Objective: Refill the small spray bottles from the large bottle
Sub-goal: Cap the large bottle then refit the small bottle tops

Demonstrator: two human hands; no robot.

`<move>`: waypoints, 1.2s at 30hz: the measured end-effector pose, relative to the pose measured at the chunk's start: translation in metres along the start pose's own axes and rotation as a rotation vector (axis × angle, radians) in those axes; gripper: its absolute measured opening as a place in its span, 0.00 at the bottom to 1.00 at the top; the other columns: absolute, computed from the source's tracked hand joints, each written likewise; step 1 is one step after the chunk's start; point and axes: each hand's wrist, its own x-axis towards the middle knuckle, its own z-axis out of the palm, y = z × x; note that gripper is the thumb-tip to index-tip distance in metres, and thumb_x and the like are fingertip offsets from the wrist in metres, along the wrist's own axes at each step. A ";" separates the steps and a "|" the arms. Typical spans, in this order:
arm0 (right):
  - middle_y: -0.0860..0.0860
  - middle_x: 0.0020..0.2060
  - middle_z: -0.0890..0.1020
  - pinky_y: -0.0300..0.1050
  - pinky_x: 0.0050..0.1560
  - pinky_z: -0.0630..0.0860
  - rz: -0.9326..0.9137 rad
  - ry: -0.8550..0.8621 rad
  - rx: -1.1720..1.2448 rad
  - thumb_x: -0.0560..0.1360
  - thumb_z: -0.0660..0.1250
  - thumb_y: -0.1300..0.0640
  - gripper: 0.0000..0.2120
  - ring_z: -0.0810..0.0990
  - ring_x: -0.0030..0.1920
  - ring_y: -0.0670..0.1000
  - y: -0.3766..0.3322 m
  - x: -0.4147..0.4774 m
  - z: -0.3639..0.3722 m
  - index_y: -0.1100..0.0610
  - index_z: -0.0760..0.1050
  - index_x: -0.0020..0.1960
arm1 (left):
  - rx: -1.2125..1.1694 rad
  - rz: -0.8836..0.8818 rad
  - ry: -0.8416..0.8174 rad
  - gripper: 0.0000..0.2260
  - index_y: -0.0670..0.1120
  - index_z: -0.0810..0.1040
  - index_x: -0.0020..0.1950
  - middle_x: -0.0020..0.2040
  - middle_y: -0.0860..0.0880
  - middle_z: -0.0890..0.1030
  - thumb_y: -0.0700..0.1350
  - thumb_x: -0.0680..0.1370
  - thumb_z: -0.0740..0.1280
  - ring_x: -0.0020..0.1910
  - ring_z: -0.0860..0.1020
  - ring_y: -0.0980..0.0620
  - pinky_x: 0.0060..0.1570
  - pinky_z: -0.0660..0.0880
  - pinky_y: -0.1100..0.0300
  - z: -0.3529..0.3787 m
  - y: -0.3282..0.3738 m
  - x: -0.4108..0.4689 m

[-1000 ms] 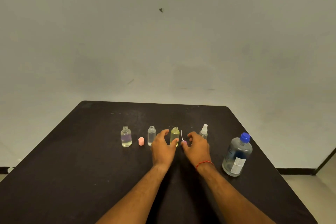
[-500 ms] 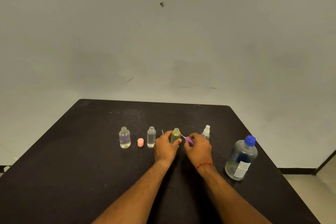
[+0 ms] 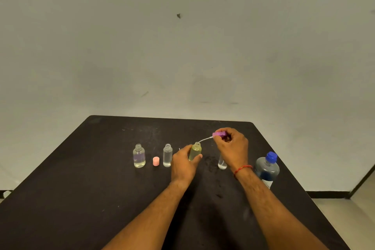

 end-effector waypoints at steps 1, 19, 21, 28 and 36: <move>0.50 0.43 0.83 0.26 0.41 0.73 0.002 -0.012 -0.005 0.74 0.72 0.57 0.07 0.80 0.44 0.45 0.000 -0.001 -0.001 0.57 0.82 0.50 | -0.003 0.009 0.002 0.13 0.50 0.81 0.59 0.45 0.62 0.77 0.46 0.76 0.75 0.44 0.76 0.67 0.45 0.70 0.72 -0.001 0.001 -0.001; 0.47 0.44 0.82 0.29 0.40 0.72 -0.040 -0.451 -0.146 0.72 0.70 0.64 0.09 0.79 0.45 0.44 -0.021 0.002 0.004 0.52 0.80 0.48 | 0.012 0.185 -0.007 0.12 0.52 0.81 0.58 0.49 0.54 0.82 0.48 0.76 0.74 0.46 0.78 0.61 0.48 0.79 0.61 -0.009 0.016 -0.014; 0.48 0.43 0.81 0.29 0.35 0.72 -0.048 -0.461 -0.170 0.72 0.70 0.63 0.07 0.77 0.41 0.43 -0.021 0.002 0.004 0.52 0.80 0.47 | 0.030 0.199 0.000 0.12 0.53 0.81 0.59 0.47 0.53 0.81 0.50 0.76 0.73 0.44 0.79 0.58 0.46 0.80 0.59 -0.009 0.017 -0.016; 0.48 0.33 0.79 0.34 0.34 0.71 -0.022 -0.364 -0.252 0.68 0.77 0.48 0.13 0.76 0.34 0.45 -0.020 -0.002 0.006 0.53 0.76 0.40 | 0.041 0.182 0.053 0.12 0.49 0.82 0.57 0.45 0.52 0.81 0.49 0.75 0.75 0.42 0.79 0.56 0.43 0.80 0.58 -0.006 0.021 -0.020; 0.46 0.53 0.81 0.43 0.56 0.79 -0.015 -0.415 0.006 0.72 0.75 0.55 0.21 0.80 0.53 0.45 -0.022 -0.002 -0.002 0.51 0.75 0.63 | 0.011 0.159 0.055 0.15 0.49 0.82 0.61 0.47 0.55 0.80 0.51 0.76 0.74 0.43 0.78 0.58 0.44 0.77 0.65 -0.007 0.026 -0.021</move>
